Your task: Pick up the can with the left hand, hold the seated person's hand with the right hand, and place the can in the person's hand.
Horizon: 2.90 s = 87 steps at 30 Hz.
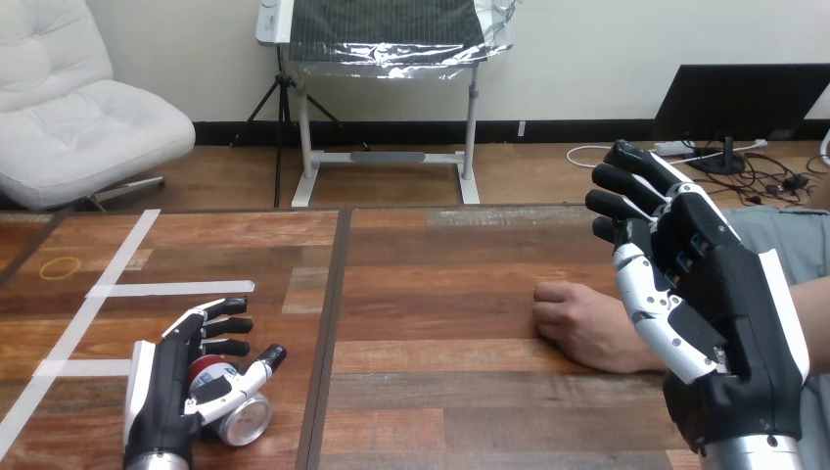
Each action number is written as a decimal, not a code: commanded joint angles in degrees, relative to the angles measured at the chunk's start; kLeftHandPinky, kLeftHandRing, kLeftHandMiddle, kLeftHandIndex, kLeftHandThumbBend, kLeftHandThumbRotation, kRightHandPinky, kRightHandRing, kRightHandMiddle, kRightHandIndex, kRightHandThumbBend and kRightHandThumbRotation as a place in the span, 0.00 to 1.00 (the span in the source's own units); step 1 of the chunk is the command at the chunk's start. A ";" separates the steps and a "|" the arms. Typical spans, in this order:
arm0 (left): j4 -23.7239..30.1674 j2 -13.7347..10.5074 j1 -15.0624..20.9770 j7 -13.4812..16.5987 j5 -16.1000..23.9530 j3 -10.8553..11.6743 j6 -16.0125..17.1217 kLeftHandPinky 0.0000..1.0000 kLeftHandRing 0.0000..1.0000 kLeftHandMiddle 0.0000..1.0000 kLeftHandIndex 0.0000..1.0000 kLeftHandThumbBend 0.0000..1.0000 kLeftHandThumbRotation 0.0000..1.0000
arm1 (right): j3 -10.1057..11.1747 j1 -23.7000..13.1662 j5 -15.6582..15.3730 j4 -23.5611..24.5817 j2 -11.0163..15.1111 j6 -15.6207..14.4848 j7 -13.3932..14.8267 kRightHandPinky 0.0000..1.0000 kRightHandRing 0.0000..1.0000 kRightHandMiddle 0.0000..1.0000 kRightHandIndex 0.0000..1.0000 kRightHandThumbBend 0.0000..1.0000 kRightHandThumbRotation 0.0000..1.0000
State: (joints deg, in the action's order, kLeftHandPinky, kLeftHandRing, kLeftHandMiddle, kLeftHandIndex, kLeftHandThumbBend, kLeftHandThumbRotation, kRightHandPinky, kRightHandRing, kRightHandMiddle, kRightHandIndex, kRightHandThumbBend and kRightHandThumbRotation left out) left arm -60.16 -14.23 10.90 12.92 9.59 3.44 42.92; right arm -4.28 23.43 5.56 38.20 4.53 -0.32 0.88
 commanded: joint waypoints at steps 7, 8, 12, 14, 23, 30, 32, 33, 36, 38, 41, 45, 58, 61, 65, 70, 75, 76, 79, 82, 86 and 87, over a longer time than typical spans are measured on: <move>1.91 0.18 2.47 0.77 0.77 -0.65 -0.16 0.55 0.62 0.68 0.71 0.61 0.12 | 0.73 -2.98 -0.24 2.90 -0.69 0.43 -0.02 0.80 0.80 0.81 0.81 0.02 0.00; 1.89 0.20 2.47 0.75 0.74 -0.66 -0.13 0.55 0.62 0.68 0.71 0.61 0.12 | 0.74 -2.99 -0.23 2.89 -0.68 0.44 -0.02 0.80 0.80 0.81 0.80 0.02 0.00; 1.39 0.56 2.66 -0.57 -0.38 -0.42 0.52 0.55 0.63 0.68 0.72 0.61 0.12 | 0.78 -3.01 -0.53 2.90 -0.61 0.40 0.05 0.80 0.80 0.81 0.80 0.02 0.00; 1.35 0.66 2.68 -0.65 -0.49 -0.39 0.63 0.55 0.62 0.68 0.71 0.61 0.13 | 0.81 -2.97 -0.53 2.98 -0.61 0.29 0.07 0.80 0.80 0.81 0.80 0.02 0.00; 1.73 1.23 2.68 -1.28 -1.11 -0.18 -0.28 0.54 0.62 0.68 0.71 0.62 0.15 | 0.97 -2.95 -0.36 3.00 -0.58 0.31 -0.05 0.79 0.80 0.81 0.80 0.01 0.00; 1.90 1.44 2.52 -1.47 -1.21 -0.14 0.25 0.53 0.61 0.68 0.71 0.62 0.15 | 1.07 -2.94 0.22 3.13 -0.71 0.15 -0.08 0.79 0.80 0.81 0.80 0.01 0.00; 1.84 1.46 2.53 -1.71 -1.38 -0.05 0.35 0.53 0.62 0.68 0.71 0.62 0.15 | 1.02 -3.00 0.13 3.09 -0.73 0.12 -0.01 0.79 0.80 0.81 0.80 0.01 0.00; 1.84 1.45 2.52 -1.79 -1.40 -0.05 0.44 0.53 0.62 0.68 0.71 0.62 0.15 | 1.00 -3.00 0.15 3.12 -0.75 0.02 0.03 0.78 0.80 0.80 0.80 0.01 0.00; 1.91 1.36 2.47 -1.88 -1.35 -0.13 0.52 0.54 0.62 0.68 0.71 0.62 0.14 | 0.99 -2.99 0.22 3.21 -0.78 -0.16 0.08 0.78 0.80 0.80 0.80 0.01 0.00; 1.94 1.25 2.46 -1.94 -1.30 -0.20 0.47 0.55 0.63 0.68 0.71 0.62 0.14 | 0.95 -3.00 0.19 3.22 -0.79 -0.23 0.11 0.78 0.80 0.80 0.80 0.01 0.00; 2.30 0.81 2.35 -2.06 -0.74 -0.64 -0.27 0.58 0.65 0.69 0.73 0.64 0.16 | 0.86 -3.04 0.15 3.33 -0.88 -0.40 0.21 0.78 0.80 0.80 0.80 0.02 0.00; 2.86 0.03 2.15 -3.95 -0.46 -1.27 -0.94 0.66 0.71 0.74 0.76 0.67 0.22 | 0.83 -3.05 0.11 3.39 -0.93 -0.57 0.27 0.78 0.80 0.80 0.80 0.02 0.00; 7.57 -2.89 0.98 -9.05 2.25 -3.14 -6.75 0.92 0.93 0.95 0.96 0.91 0.50 | 0.77 -3.16 -0.13 2.98 -0.74 0.01 -0.06 0.78 0.80 0.80 0.80 0.02 0.00; 9.06 -3.38 0.39 -9.51 2.77 -3.49 -7.44 0.93 0.95 0.97 0.98 0.94 0.53 | 0.77 -3.20 -0.18 2.95 -0.72 0.05 -0.09 0.78 0.80 0.80 0.80 0.02 0.00; 10.72 -3.84 -0.27 -10.08 2.93 -3.84 -8.34 0.94 0.97 0.99 0.99 0.96 0.56 | 0.80 -3.23 -0.18 2.93 -0.66 0.01 -0.15 0.78 0.80 0.80 0.80 0.01 0.00; 12.21 -4.02 -0.89 -10.66 2.86 -3.85 -9.88 0.94 0.97 1.00 1.00 0.96 0.56 | 0.87 -3.33 -0.18 2.86 -0.61 0.00 -0.22 0.78 0.80 0.81 0.80 0.01 0.00; 13.14 -4.07 -1.31 -11.14 2.71 -3.81 -10.58 0.93 0.98 1.00 1.00 0.97 0.55 | 0.92 -3.30 -0.47 2.85 -0.54 -0.04 -0.17 0.78 0.80 0.81 0.80 0.01 0.00; 13.28 -4.07 -1.37 -11.16 2.72 -3.81 -10.69 0.93 0.98 1.00 1.00 0.97 0.56 | 0.91 -3.28 -0.54 2.85 -0.55 -0.04 -0.14 0.78 0.80 0.81 0.80 0.01 0.00; 13.59 -4.13 -1.48 -11.10 2.98 -3.86 -11.26 0.92 0.98 1.00 1.00 0.98 0.56 | 0.96 -3.28 -0.51 2.74 -0.54 0.10 -0.20 0.78 0.80 0.81 0.80 0.01 0.00; 13.87 -4.19 -1.59 -11.13 3.14 -3.89 -11.75 0.91 0.98 1.00 1.00 0.98 0.57 | 1.03 -3.27 -0.46 2.61 -0.47 0.31 -0.35 0.78 0.80 0.81 0.80 0.01 0.00; 13.81 -4.10 -1.72 -11.44 2.77 -3.73 -11.44 0.90 0.98 1.00 1.00 0.97 0.56 | 1.05 -3.24 -0.34 2.57 -0.51 0.39 -0.43 0.78 0.80 0.81 0.80 0.00 0.00; 13.76 -4.09 -1.73 -11.47 2.71 -3.69 -11.37 0.91 0.99 1.00 1.00 0.97 0.56 | 1.06 -3.23 -0.33 2.57 -0.52 0.39 -0.44 0.77 0.80 0.81 0.80 0.00 0.00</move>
State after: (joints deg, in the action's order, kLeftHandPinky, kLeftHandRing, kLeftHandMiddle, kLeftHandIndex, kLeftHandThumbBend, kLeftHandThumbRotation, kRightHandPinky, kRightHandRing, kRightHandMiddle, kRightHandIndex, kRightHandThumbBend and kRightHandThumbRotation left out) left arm -47.68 -18.08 8.59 2.19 11.98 0.74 31.99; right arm -3.95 23.42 5.42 38.20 4.53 -1.13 0.68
